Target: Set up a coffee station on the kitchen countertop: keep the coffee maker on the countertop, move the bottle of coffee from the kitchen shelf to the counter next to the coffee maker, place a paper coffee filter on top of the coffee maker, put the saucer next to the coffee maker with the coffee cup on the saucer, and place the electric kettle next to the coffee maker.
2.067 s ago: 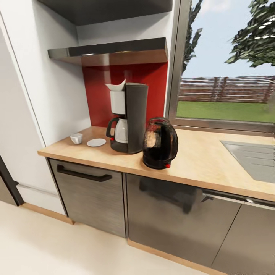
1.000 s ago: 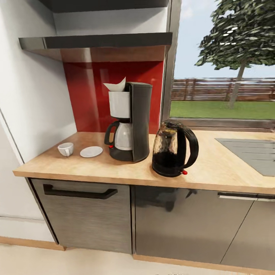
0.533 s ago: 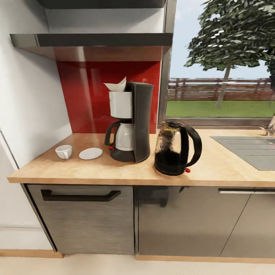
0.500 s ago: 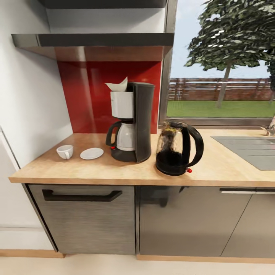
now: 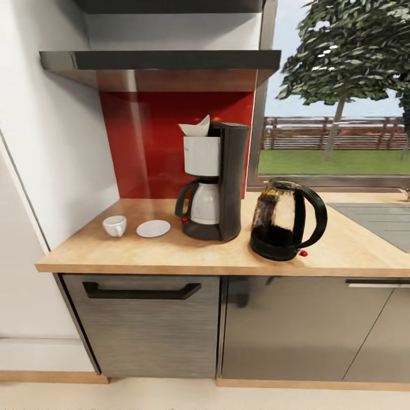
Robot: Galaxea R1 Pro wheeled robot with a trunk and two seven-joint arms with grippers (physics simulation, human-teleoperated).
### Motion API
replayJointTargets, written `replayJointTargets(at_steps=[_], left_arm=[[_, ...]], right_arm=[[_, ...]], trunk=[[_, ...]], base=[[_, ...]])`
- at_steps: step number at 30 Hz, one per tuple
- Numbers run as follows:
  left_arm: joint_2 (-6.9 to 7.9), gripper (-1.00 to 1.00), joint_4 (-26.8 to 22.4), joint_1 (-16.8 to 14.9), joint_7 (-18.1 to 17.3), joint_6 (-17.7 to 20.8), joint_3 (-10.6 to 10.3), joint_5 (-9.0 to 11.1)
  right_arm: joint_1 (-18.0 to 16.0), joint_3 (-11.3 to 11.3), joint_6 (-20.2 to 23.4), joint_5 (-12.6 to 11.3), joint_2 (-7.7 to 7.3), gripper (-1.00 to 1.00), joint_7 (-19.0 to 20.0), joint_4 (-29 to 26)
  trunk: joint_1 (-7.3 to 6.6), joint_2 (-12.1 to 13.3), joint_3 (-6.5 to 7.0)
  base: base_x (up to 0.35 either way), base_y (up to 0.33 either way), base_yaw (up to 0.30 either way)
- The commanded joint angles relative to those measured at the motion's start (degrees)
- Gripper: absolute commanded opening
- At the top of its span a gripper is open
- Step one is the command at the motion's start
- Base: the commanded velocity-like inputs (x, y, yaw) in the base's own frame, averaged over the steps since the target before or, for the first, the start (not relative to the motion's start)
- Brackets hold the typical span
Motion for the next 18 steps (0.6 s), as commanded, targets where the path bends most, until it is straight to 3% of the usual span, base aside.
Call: replayJointTargets(at_steps=[1, 11, 17, 18], left_arm=[[0.00, 1.00, 0.08, -0.03, -0.12, -0.46, 0.46, -0.57], [0.00, 1.00, 0.08, -0.03, -0.10, -0.46, 0.45, -0.57], [0.53, 1.00, -0.30, -0.05, -0.37, -0.86, 0.03, -0.57], [0.69, 1.00, -3.01, -0.04, -0.43, -0.56, -0.09, -0.59]], right_arm=[[-0.02, 0.47, -0.34, -0.28, -0.01, 1.00, 0.10, 0.01], [-0.02, 0.47, -0.34, -0.28, -0.01, 1.00, 0.14, 0.01], [-0.02, 0.39, -0.36, -0.28, -0.08, 1.00, -0.02, 0.01], [-0.02, 0.37, -0.39, -0.28, -0.09, 1.00, -0.11, 0.01]], trunk=[[-0.02, -0.03, -0.06], [-0.02, -0.03, -0.06], [-0.02, -0.03, -0.06], [-0.02, -0.03, -0.06]], base=[[-0.187, 0.155, 0.000], [-0.232, 0.192, 0.000], [-0.053, 0.044, 0.000], [-0.005, 0.004, 0.000]])
